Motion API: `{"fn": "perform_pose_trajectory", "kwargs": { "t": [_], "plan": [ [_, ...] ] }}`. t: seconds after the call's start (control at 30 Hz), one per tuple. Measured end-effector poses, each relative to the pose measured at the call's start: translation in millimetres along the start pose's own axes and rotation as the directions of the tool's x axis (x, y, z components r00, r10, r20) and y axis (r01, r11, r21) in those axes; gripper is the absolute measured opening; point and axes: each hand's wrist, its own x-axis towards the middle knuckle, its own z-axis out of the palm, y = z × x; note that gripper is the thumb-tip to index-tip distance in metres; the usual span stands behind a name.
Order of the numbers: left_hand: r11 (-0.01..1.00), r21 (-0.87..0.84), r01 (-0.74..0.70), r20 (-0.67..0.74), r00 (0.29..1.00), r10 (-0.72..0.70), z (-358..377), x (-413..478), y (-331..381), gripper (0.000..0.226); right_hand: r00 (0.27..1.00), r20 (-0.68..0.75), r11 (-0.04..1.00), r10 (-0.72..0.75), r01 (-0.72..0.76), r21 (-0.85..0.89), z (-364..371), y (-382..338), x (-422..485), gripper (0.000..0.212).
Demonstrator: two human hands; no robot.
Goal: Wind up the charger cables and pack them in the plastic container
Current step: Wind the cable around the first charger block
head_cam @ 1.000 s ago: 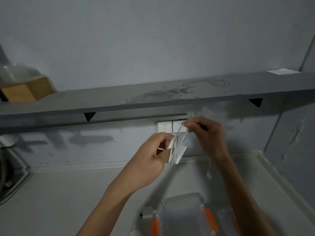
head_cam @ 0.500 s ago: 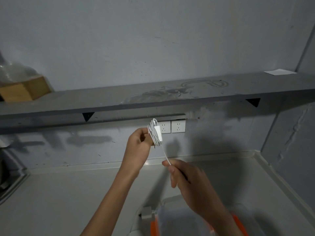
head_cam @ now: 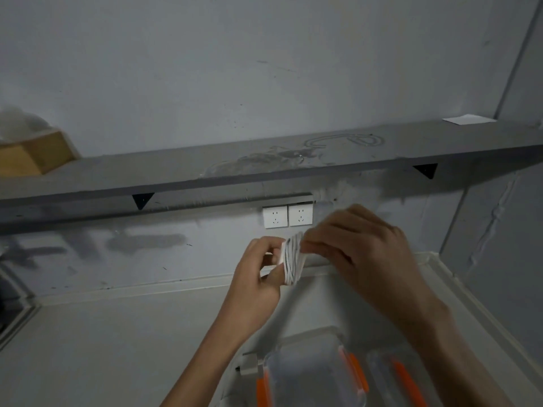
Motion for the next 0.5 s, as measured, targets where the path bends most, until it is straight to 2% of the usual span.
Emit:
{"fn": "perform_pose_trajectory", "kwargs": {
  "t": [0.03,0.1,0.17,0.2,0.3,0.37,0.43,0.5],
  "plan": [
    [1.0,-0.002,-0.025,0.026,0.999,0.025,-1.9,-2.6,5.4,0.035,1.0,-0.019,0.997,0.009,-0.008,0.075,4.0,8.6,4.4,0.015],
    [0.997,-0.05,-0.052,0.067,0.996,0.056,-8.1,-3.6,14.3,0.035,0.993,-0.001,0.92,0.116,-0.108,0.377,13.3,21.2,7.8,0.015],
    [0.993,-0.102,-0.052,0.104,0.993,0.062,-16.0,-1.6,20.5,0.033,0.968,0.09,0.716,0.235,-0.235,0.658,21.5,24.9,6.2,0.014],
    [0.992,-0.116,-0.053,0.13,0.989,0.068,-19.7,-0.5,22.1,0.032,0.958,0.129,0.627,0.257,-0.267,0.732,25.5,24.8,4.8,0.013],
    [0.994,-0.108,-0.015,0.226,0.973,0.039,-31.4,4.0,23.8,0.031,0.944,0.234,0.491,0.233,-0.322,0.81,33.9,23.9,3.7,0.022],
    [0.989,-0.123,0.079,0.311,0.95,-0.037,-38.4,9.2,23.2,0.029,0.915,0.323,0.414,0.241,-0.398,0.819,36.0,22.8,4.5,0.028],
    [0.958,-0.209,0.198,0.365,0.924,-0.112,-40.1,15.4,21.7,0.026,0.885,0.348,0.382,0.31,-0.451,0.807,39.4,20.5,3.2,0.021],
    [0.93,-0.26,0.261,0.337,0.927,-0.166,-34.6,20.5,22.8,0.024,0.838,0.336,0.357,0.43,-0.5,0.789,46.7,17.1,1.3,0.018]
  ]
}}
